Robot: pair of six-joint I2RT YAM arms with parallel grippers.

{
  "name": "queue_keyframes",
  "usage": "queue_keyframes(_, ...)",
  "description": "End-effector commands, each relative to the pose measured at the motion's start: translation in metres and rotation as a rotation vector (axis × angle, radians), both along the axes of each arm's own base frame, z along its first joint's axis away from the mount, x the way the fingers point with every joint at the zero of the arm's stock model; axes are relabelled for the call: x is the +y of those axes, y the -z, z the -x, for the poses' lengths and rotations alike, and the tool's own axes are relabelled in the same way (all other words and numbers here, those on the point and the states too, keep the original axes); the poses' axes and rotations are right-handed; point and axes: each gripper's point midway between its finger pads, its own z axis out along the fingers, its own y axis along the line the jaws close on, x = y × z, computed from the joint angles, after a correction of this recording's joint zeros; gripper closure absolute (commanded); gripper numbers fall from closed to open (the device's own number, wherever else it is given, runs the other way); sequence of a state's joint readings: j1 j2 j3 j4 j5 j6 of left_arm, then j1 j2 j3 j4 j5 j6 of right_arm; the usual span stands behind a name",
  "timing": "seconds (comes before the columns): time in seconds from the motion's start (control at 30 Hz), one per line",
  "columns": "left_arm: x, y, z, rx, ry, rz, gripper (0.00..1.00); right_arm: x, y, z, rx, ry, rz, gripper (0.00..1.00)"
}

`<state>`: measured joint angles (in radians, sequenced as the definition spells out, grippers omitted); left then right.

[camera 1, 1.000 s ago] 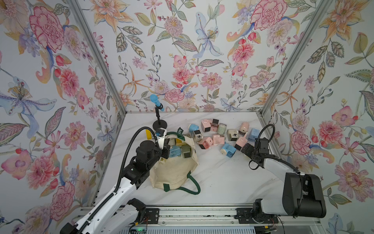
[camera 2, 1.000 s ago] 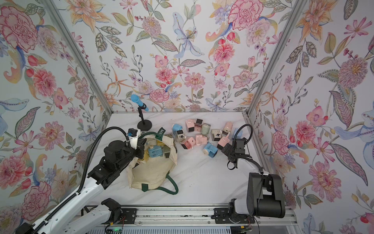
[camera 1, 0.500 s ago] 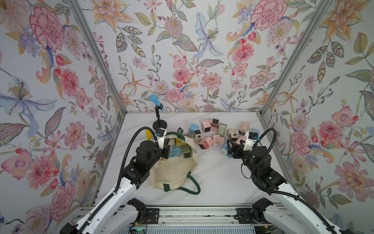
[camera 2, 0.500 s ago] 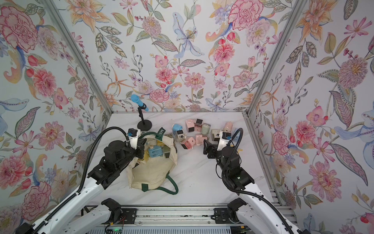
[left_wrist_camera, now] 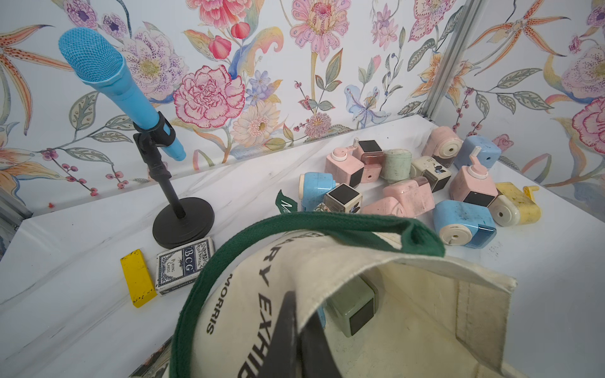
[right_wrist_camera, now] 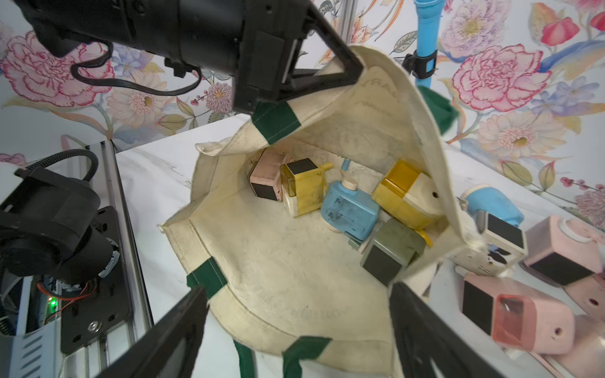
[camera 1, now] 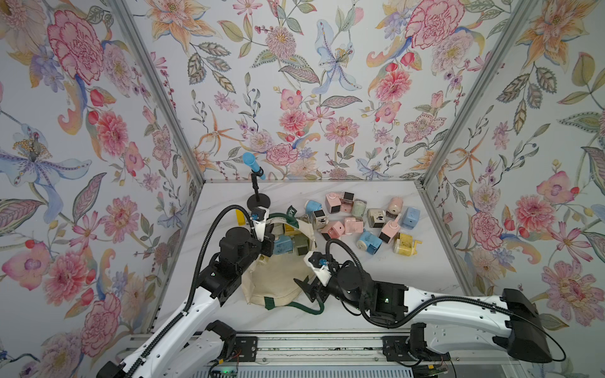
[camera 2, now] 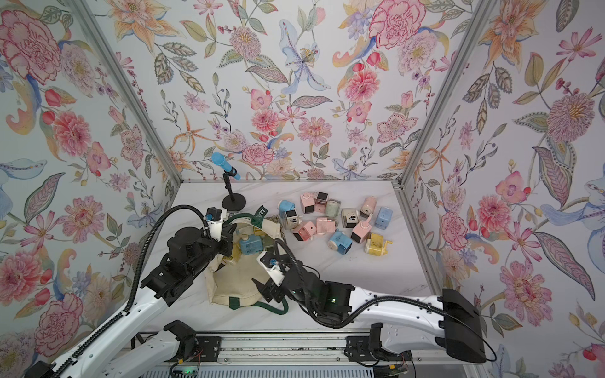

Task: Take out the pencil sharpeners from the tote bags
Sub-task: Pick up the pencil sharpener from the canvas bag.

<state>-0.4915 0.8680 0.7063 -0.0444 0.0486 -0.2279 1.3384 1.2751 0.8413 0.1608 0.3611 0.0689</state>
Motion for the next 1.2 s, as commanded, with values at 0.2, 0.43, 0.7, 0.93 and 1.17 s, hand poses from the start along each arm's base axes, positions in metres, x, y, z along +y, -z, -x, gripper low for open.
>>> queue_keyframes(0.2,0.005,-0.012,0.002,-0.029,-0.011,0.034,1.0,0.037,0.077,-0.052,0.094,0.274,0.198,0.18)
queue_keyframes(0.43,0.004,-0.013,0.002,-0.029,-0.008,0.038,1.0,0.034,0.118,-0.095,0.011,0.472,0.353,0.17)
queue_keyframes(0.7,0.004,-0.014,0.002,-0.032,-0.007,0.039,1.0,0.017,0.13,-0.121,-0.111,0.683,0.474,0.1)
queue_keyframes(0.93,0.004,-0.013,0.001,-0.03,-0.007,0.036,1.0,-0.001,0.14,-0.137,-0.068,0.739,0.476,0.01)
queue_keyframes(1.17,0.004,-0.011,0.001,-0.027,-0.008,0.035,1.0,-0.014,0.166,-0.156,0.061,0.744,0.468,0.0)
